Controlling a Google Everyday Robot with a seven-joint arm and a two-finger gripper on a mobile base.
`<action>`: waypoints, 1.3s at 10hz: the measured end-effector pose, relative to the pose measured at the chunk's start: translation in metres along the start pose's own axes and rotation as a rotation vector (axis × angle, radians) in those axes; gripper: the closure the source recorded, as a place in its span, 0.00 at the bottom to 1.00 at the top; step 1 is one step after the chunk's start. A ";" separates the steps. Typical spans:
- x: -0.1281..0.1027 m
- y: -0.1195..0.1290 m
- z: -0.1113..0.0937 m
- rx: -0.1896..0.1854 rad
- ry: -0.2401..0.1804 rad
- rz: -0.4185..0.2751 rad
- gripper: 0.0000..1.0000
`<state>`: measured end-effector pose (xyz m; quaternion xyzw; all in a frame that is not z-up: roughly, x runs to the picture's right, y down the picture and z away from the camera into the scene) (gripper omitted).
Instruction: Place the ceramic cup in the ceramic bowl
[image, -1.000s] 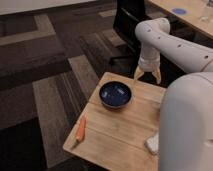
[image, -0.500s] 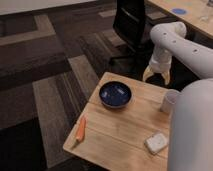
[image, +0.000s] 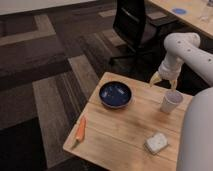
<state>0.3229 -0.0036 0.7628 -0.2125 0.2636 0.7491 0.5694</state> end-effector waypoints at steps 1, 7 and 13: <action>0.001 -0.007 0.009 -0.009 0.007 0.003 0.35; 0.016 -0.025 0.056 -0.023 0.062 -0.032 0.37; 0.011 -0.006 0.025 0.138 0.040 -0.092 1.00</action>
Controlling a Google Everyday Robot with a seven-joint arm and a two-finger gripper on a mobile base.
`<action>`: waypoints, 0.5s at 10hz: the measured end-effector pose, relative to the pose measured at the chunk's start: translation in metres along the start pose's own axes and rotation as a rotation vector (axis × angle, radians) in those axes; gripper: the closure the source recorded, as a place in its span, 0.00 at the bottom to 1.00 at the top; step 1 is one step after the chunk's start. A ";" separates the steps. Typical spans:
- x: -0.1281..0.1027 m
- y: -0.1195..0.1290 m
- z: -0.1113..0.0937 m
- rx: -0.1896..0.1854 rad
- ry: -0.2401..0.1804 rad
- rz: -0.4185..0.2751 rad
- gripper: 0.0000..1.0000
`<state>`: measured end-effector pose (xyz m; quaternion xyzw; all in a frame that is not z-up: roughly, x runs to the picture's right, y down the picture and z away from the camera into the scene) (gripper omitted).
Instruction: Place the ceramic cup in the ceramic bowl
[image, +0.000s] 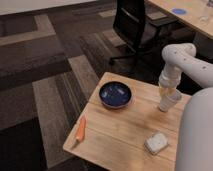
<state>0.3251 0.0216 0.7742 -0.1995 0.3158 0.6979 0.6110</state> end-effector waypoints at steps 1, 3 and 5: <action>-0.001 0.008 -0.008 0.026 -0.002 -0.009 1.00; -0.007 0.041 -0.027 0.052 -0.010 -0.062 1.00; -0.012 0.074 -0.041 0.054 -0.022 -0.150 1.00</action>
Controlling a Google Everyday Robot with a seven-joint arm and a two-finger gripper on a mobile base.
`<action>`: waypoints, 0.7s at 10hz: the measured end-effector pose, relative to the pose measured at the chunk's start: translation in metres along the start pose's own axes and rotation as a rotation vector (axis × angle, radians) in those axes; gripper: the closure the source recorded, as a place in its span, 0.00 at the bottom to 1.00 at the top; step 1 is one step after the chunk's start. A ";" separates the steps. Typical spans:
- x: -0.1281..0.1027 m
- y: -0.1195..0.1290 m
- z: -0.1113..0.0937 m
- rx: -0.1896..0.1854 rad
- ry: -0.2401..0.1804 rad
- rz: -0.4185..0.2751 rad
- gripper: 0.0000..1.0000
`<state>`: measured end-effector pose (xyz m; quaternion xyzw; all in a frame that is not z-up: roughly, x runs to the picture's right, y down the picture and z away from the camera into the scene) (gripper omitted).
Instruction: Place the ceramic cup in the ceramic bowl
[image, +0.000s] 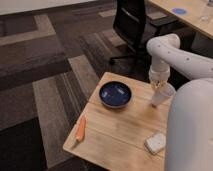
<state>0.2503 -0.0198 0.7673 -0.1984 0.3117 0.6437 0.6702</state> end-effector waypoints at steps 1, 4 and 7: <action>-0.009 0.036 -0.016 -0.002 -0.022 -0.114 1.00; -0.012 0.087 -0.048 0.032 -0.081 -0.332 1.00; -0.009 0.121 -0.075 0.081 -0.143 -0.489 1.00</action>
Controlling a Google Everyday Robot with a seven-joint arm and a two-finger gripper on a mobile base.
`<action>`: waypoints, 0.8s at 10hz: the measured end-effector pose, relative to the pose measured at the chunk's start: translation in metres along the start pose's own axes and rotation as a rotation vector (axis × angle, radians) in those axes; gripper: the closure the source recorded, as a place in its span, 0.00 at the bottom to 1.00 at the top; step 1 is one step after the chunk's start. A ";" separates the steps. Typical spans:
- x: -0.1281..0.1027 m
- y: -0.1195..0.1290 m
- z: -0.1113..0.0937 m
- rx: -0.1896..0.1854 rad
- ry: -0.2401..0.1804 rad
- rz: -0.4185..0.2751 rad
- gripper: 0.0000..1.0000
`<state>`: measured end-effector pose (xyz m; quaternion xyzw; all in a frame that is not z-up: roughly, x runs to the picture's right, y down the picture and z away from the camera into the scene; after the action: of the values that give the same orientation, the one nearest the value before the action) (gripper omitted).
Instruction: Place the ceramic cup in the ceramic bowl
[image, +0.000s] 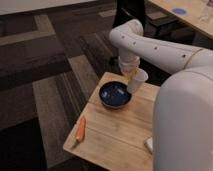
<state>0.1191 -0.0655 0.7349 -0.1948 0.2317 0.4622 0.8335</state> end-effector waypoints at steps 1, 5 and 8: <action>-0.004 0.011 0.001 0.000 -0.004 -0.042 1.00; -0.025 0.063 0.017 -0.020 -0.023 -0.244 1.00; -0.036 0.077 0.030 -0.009 -0.050 -0.320 1.00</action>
<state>0.0422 -0.0356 0.7716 -0.2214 0.1747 0.3292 0.9012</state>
